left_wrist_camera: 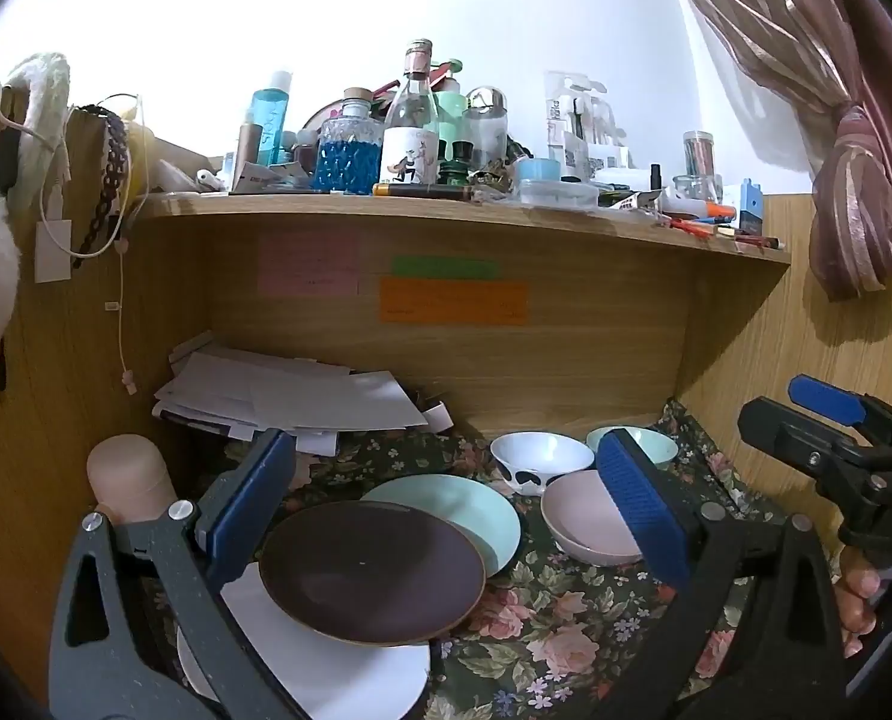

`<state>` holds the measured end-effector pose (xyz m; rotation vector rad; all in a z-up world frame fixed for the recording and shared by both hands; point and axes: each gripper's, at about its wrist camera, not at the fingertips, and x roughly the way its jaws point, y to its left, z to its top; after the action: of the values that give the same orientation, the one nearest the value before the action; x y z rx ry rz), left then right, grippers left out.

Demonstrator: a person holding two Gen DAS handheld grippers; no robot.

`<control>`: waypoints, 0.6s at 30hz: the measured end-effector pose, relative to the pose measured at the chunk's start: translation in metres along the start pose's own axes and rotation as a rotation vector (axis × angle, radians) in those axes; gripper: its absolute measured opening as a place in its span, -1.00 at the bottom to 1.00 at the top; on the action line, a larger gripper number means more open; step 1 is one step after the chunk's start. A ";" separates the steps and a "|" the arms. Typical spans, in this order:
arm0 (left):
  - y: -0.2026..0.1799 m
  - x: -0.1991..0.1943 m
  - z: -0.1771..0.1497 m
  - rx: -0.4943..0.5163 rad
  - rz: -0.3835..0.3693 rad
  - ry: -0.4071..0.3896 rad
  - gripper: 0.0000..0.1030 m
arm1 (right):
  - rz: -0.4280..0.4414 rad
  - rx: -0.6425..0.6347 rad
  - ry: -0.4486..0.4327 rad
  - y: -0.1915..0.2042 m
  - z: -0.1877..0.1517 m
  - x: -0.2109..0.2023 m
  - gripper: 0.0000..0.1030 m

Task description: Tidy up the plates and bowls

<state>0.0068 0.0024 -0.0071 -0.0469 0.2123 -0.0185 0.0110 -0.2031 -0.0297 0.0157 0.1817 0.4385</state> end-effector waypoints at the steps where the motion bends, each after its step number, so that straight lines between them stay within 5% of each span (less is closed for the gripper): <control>1: 0.000 0.000 0.000 -0.002 0.001 -0.001 0.99 | 0.000 -0.001 0.001 0.000 0.001 0.000 1.00; 18: -0.002 0.001 0.000 0.004 -0.001 -0.002 0.99 | -0.005 0.005 0.002 -0.004 0.000 0.000 1.00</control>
<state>0.0076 0.0008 -0.0068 -0.0432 0.2101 -0.0198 0.0124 -0.2073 -0.0303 0.0201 0.1851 0.4334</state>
